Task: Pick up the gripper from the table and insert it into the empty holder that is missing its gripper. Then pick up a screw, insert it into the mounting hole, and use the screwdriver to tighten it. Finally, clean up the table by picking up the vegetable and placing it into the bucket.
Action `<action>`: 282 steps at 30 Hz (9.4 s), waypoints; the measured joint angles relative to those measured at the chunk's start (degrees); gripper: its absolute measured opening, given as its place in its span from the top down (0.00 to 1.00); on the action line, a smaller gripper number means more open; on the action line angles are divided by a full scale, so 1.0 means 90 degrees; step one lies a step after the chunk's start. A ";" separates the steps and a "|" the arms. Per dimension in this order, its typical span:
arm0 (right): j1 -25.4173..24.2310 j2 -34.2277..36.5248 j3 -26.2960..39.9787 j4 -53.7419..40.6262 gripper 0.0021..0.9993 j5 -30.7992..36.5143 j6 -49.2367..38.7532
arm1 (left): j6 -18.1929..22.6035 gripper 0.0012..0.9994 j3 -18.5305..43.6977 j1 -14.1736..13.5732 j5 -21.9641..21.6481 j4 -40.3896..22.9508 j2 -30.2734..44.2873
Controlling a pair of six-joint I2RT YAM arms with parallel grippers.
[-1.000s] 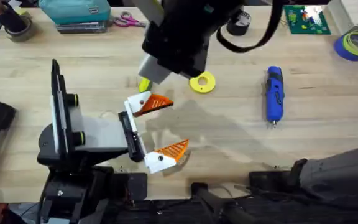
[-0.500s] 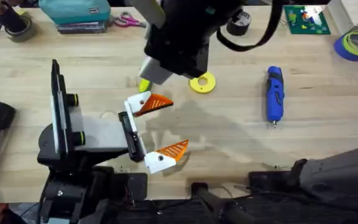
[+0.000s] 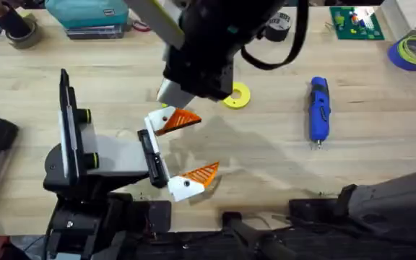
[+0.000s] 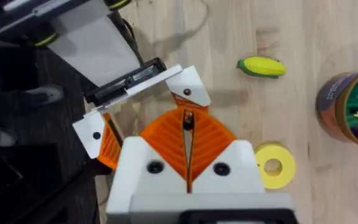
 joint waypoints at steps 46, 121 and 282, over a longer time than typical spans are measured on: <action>0.0190 0.0501 -0.0500 0.0363 1.00 -0.0107 -0.0001 | 0.0000 0.01 0.0000 0.0000 0.0000 0.0001 0.0000; 0.0194 0.0767 -0.0616 0.0439 1.00 -0.0051 0.0001 | 0.0000 0.01 0.0000 0.0000 0.0000 0.0000 0.0000; -0.3153 -0.3927 -0.5284 0.2075 0.00 -0.0353 0.1605 | 0.0007 0.99 0.0000 0.0000 0.0018 -0.0001 0.0002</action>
